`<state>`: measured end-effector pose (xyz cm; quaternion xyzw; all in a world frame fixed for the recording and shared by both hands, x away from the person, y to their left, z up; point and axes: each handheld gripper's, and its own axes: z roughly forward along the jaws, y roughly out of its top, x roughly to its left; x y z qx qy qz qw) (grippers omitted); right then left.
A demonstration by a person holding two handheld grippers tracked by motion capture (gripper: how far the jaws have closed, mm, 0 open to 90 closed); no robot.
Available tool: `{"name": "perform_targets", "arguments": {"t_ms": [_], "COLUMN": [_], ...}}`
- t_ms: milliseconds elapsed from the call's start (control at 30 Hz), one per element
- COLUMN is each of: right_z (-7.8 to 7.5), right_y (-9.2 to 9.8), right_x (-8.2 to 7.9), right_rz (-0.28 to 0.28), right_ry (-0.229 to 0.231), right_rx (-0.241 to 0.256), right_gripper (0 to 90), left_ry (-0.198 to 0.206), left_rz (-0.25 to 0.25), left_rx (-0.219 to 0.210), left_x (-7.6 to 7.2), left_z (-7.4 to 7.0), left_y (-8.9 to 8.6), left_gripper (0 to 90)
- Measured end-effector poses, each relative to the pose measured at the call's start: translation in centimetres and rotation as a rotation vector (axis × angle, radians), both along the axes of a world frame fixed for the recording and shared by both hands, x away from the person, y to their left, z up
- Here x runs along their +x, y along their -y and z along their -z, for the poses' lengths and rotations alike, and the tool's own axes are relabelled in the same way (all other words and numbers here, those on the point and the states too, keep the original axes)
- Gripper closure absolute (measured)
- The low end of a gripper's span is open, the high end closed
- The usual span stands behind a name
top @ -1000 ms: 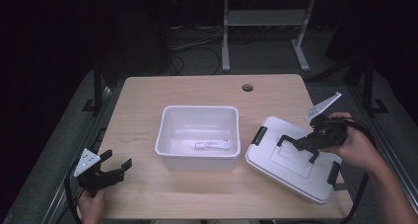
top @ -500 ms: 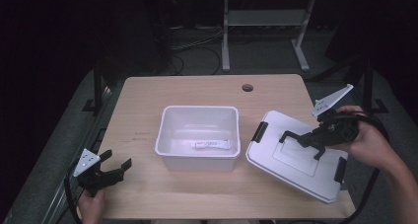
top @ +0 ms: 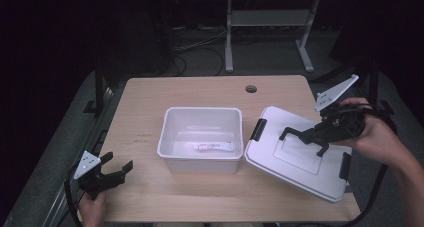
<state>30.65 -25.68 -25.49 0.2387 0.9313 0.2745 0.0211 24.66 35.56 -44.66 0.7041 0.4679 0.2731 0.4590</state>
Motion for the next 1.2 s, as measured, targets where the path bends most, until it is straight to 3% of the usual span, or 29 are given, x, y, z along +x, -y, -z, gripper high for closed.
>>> {"name": "perform_targets", "arguments": {"t_ms": [633, 1200], "right_z": [-2.8, -3.3], "right_y": [-3.8, -6.5], "right_x": [1.0, 2.0], "right_rz": [-0.083, -0.135], "right_ry": [0.026, 0.030], "right_rx": [-0.001, 0.000], "right_gripper": [84.5, 84.5], "left_ry": [0.001, 0.000], "left_rz": [0.000, 0.001], "left_rx": [0.002, 0.003], "left_x": [0.0, 0.1], "left_z": [0.0, 0.0], "left_y": [0.0, -0.1], "left_gripper": [14.1, 14.1]}}
